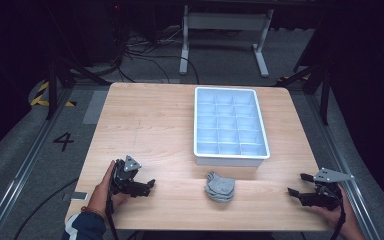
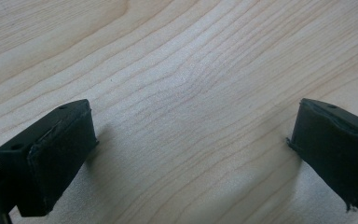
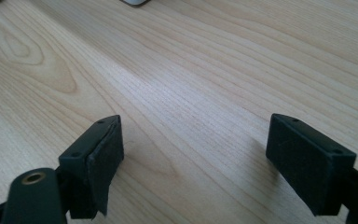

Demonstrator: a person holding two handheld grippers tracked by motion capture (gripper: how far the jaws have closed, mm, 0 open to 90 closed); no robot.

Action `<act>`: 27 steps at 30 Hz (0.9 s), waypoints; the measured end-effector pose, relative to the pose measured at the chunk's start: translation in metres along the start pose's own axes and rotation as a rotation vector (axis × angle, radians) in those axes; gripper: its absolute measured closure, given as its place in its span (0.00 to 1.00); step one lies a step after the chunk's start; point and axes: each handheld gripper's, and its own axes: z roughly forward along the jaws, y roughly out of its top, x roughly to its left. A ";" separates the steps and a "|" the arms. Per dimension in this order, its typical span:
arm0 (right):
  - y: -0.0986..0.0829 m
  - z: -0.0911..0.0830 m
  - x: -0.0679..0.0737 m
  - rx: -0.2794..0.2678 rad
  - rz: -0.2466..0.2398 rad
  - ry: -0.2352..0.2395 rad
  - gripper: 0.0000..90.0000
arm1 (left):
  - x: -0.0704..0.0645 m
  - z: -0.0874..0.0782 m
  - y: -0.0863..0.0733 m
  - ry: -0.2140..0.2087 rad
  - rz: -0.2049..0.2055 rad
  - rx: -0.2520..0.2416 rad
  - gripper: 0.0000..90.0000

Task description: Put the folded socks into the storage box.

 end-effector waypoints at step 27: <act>0.010 0.000 0.004 0.078 -0.054 0.070 0.22 | 0.003 -0.003 -0.003 -0.016 0.012 0.004 0.00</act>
